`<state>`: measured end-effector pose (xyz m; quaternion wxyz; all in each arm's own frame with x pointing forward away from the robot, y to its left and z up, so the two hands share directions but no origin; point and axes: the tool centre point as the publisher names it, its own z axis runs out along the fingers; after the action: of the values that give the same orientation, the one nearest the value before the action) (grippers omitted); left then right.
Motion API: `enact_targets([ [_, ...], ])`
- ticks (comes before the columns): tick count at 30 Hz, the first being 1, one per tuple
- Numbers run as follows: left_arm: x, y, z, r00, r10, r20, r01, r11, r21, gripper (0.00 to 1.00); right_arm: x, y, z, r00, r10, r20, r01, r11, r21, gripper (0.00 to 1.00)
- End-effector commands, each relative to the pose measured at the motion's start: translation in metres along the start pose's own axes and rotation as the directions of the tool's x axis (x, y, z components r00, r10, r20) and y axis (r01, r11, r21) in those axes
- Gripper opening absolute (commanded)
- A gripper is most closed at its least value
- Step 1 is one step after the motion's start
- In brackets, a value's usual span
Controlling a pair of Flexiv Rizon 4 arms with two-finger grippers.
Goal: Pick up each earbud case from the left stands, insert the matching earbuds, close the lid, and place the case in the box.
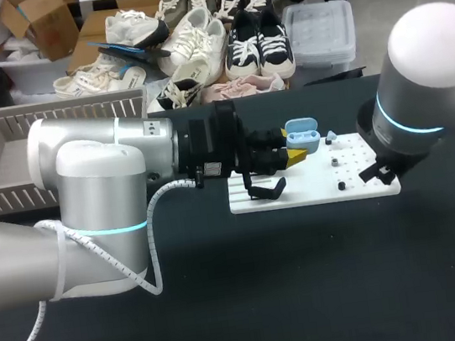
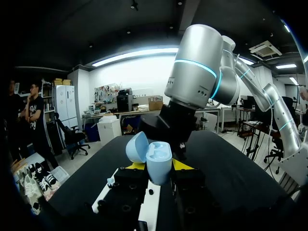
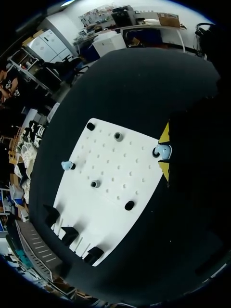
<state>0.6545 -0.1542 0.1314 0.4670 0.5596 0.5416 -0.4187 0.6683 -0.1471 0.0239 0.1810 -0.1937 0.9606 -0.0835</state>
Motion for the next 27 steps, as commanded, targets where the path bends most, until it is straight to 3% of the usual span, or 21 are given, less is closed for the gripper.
enact_targets([
  [1,0.0004,-0.0012,0.0013,1.000,0.001,0.001,-0.001,1.000,-0.008,0.00,0.0035,0.0012,-0.0052,1.000,0.004,0.006,-0.004,1.000,0.010,0.00],
  [27,0.0004,-0.0012,0.0013,1.000,0.001,0.001,-0.001,1.000,-0.008,0.00,0.0096,0.0026,-0.0144,1.000,0.006,0.019,-0.006,1.000,0.013,0.00],
])
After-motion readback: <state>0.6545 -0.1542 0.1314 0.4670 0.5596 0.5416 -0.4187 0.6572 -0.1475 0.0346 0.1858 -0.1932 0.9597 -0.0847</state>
